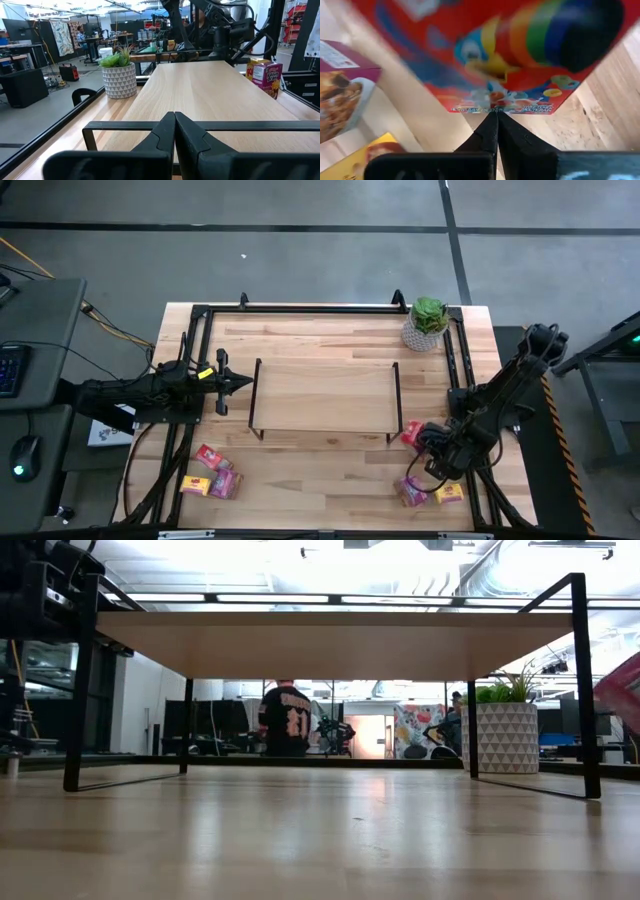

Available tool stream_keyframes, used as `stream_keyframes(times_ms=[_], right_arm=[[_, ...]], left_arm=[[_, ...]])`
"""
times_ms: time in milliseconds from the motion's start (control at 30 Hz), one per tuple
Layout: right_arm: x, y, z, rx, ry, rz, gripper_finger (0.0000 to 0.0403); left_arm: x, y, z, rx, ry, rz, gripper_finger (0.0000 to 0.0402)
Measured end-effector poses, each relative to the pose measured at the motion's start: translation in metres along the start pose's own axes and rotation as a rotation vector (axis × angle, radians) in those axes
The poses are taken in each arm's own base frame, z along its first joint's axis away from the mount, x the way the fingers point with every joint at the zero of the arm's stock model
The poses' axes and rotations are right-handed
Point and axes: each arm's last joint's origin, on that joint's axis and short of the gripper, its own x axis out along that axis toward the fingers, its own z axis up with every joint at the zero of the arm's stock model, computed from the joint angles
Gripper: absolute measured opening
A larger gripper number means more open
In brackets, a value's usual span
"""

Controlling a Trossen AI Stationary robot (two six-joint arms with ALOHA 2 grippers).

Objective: Stack cereal on shelf
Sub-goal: Put the right red cereal box on the shelf

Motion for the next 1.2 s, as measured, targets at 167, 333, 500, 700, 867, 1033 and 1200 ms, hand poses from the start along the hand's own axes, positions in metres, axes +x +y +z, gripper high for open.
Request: stream_keyframes(times_ms=[167,333,500,700,867,1033,1200], right_arm=[[0.006,0.001,-0.001,-0.005,0.002,-0.035,0.0000],[0.011,0.001,0.000,-0.012,-0.025,-0.067,0.0000],[0.016,0.002,-0.001,-0.021,-0.028,-0.095,0.0000],[0.018,0.002,-0.001,-0.035,-0.038,-0.109,0.0000],[0.018,0.002,-0.001,-0.043,-0.034,-0.109,0.0000],[0.015,0.000,-0.002,-0.041,0.025,-0.115,0.0000],[0.011,-0.003,-0.002,-0.042,0.014,-0.120,0.0000]], left_arm=[[0.000,0.000,0.000,0.000,0.000,0.000,0.0003],[0.000,0.000,0.000,0.000,0.000,0.000,0.0003],[0.000,0.000,0.000,0.000,0.000,0.000,0.0003],[0.000,0.000,0.000,0.000,0.000,0.000,0.0003],[0.000,0.000,0.000,0.000,0.000,0.000,0.0003],[0.000,0.000,0.000,0.000,0.000,0.000,0.0003],[0.000,0.000,0.000,0.000,0.000,0.000,0.0003]])
